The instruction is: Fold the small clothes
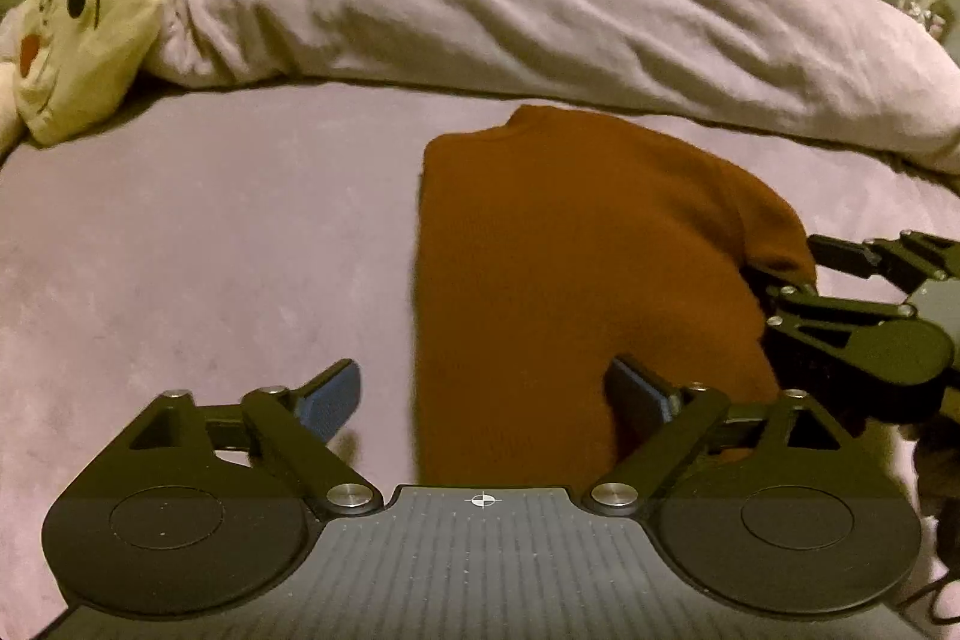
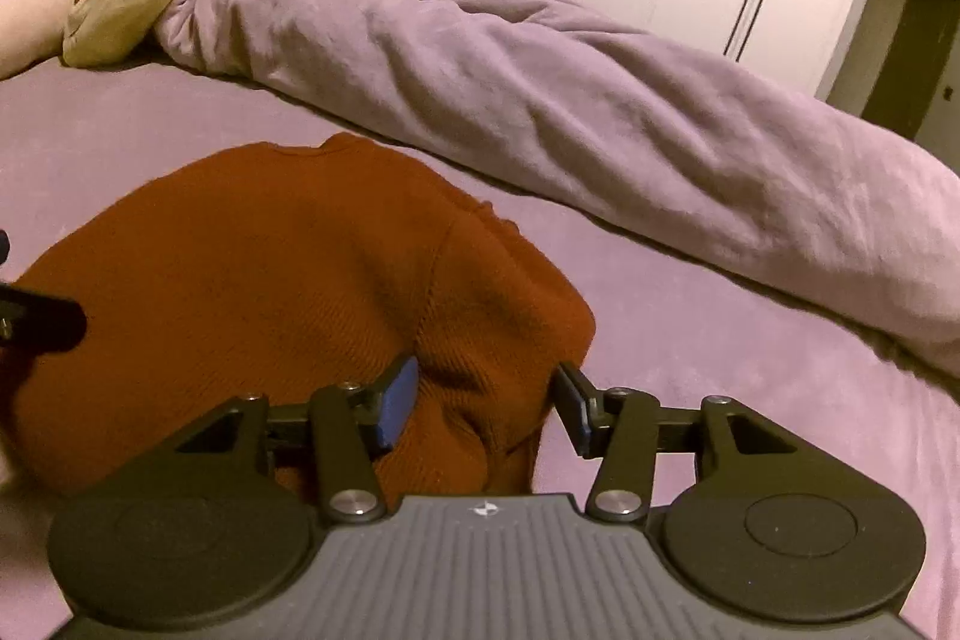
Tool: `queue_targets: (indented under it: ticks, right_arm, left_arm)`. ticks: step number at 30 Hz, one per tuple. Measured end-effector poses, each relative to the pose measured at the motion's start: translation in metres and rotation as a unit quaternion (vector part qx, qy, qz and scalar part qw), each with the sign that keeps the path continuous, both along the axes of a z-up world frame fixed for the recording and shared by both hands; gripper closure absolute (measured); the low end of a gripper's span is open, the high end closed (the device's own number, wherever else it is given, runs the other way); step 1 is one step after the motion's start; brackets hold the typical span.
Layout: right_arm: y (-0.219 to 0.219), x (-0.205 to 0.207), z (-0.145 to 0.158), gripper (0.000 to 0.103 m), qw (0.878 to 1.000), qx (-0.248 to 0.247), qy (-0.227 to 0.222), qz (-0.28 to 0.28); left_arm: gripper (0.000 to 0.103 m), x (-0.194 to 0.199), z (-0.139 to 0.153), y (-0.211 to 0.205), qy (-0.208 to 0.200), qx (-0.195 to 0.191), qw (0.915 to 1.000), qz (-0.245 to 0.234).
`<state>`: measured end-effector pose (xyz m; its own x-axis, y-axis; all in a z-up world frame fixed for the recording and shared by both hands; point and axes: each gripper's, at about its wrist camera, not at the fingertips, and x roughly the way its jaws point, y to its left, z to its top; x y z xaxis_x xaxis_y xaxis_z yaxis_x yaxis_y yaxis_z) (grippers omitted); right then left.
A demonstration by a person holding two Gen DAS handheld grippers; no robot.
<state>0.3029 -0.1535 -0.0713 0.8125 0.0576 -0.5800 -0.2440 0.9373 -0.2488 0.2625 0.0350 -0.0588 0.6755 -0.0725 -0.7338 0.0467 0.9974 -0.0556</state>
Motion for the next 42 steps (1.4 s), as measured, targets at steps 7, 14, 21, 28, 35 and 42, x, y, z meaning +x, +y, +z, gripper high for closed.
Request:
queue_targets:
  ticks: [7,14,21,28,35,42]
  right_arm:
    - [-0.017,-0.010,0.024,0.028,0.998,0.037,0.038,-0.038]
    - [-0.029,-0.086,0.032,0.004,0.986,0.097,0.106,-0.084]
    - [-0.017,-0.132,0.020,0.004,0.964,0.098,0.221,-0.112]
    - [-0.001,-0.146,0.044,0.004,0.973,0.088,0.190,-0.100]
    - [0.008,-0.146,0.066,0.004,0.976,0.092,0.172,-0.097]
    - [0.011,-0.144,0.070,0.004,0.974,0.086,0.176,-0.110]
  left_arm:
    - [0.002,-0.016,0.013,0.022,0.031,-0.032,0.9988,0.023]
    - [0.001,-0.073,0.008,0.019,0.065,-0.015,0.9973,0.029]
    - [0.001,-0.111,0.002,0.020,0.110,-0.019,0.9926,0.049]
    - [0.001,-0.115,0.019,0.022,0.104,-0.026,0.9933,0.043]
    - [0.000,-0.116,0.034,0.017,0.096,-0.016,0.9948,0.030]
    - [0.000,-0.113,0.042,0.015,0.089,0.011,0.9953,0.037]
